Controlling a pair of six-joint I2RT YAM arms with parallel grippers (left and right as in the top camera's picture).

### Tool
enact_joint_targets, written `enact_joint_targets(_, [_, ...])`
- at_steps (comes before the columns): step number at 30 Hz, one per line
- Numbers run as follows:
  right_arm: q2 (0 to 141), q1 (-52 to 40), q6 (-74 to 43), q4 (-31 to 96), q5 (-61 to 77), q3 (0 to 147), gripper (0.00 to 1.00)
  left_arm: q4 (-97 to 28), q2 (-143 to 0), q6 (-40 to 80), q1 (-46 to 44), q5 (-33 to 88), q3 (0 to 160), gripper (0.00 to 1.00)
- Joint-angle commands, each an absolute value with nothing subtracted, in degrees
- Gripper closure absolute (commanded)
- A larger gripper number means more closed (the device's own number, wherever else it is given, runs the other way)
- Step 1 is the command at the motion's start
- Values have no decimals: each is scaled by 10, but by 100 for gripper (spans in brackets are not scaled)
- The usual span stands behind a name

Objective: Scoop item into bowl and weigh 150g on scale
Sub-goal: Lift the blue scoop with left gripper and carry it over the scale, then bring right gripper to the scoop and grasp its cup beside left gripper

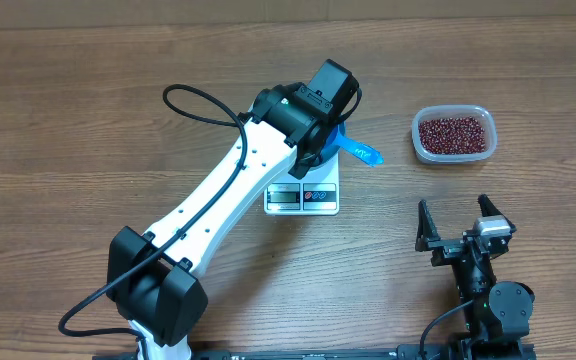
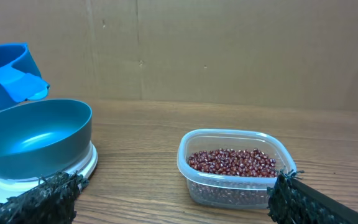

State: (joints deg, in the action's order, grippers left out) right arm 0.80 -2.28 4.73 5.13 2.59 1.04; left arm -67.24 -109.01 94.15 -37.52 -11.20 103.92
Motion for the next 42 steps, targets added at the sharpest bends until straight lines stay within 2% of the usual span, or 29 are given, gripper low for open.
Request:
enact_joint_targets(1, [2,-22,38,40,31,4,0,-670,-1089,938,-377,-126,1047,96])
enact_joint_targets(10, [2,-22,-106,-43,135,21,0,-670,-1090,937,-377,-126,1047,96])
enact_joint_targets(20, [38,-20,-120,13,154,127,0,-670,-1091,931,-377,-126,1047,96])
enact_joint_targets(24, [121,-11,-120,40,183,193,0,-670,-1091,927,-377,-126,1047,96])
enact_joint_targets(27, [219,9,-119,46,256,254,0,-670,-1091,927,-377,-126,1047,96])
enact_joint_targets(33, [437,43,-120,39,468,352,0,-672,-1091,923,-377,-126,1047,96])
enact_joint_targets(36, [544,42,-131,-33,591,366,0,-672,-1091,923,-377,-125,1047,96])
enact_joint_targets(37, [571,42,-150,-65,621,366,0,-672,-1091,923,-377,-125,1047,96])
enact_joint_targets(38, [619,42,-220,-129,667,366,0,-671,-1091,924,-377,-125,1047,96])
enact_joint_targets(42, [698,42,-447,-257,681,366,0,-668,-1091,930,-377,-125,1047,96])
